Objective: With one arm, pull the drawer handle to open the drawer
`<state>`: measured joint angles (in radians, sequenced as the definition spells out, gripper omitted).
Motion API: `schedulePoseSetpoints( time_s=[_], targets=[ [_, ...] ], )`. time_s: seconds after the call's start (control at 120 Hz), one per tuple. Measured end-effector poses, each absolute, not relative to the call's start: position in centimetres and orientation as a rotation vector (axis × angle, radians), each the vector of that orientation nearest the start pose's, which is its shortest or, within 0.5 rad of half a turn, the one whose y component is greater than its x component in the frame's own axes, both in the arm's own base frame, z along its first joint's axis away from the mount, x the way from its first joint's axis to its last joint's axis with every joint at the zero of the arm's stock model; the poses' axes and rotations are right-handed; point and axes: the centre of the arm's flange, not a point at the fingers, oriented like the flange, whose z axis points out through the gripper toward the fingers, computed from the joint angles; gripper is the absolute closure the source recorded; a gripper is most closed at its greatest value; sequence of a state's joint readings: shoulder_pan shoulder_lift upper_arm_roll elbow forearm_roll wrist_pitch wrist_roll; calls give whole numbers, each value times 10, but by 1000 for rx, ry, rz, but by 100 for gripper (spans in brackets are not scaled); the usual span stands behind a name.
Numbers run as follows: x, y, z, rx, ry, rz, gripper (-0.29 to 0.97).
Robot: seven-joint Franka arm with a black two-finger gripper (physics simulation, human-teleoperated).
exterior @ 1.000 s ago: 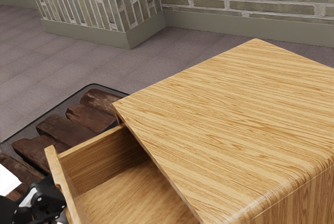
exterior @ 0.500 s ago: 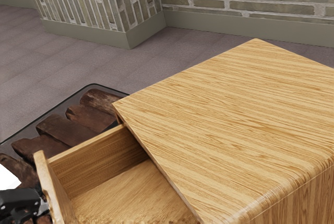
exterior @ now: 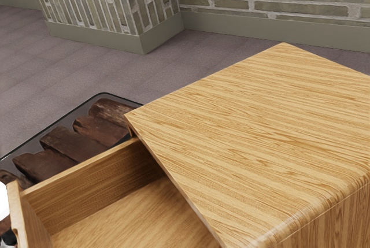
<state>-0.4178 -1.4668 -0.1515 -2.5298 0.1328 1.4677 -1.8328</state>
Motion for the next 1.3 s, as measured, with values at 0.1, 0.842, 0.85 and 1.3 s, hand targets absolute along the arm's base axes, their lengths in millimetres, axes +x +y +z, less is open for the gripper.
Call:
schedulePoseSetpoints(
  time_s=[0.1,0.842,0.85,1.3],
  targets=[
    [63,-68,687,-2527,-2210,-846,1],
    [253,-395,815,-2974,-1483,-740,0],
    [262,-385,820,-2979,-1497,-722,0],
    [413,-144,811,-2768,-1781,-554,0]
  ],
)
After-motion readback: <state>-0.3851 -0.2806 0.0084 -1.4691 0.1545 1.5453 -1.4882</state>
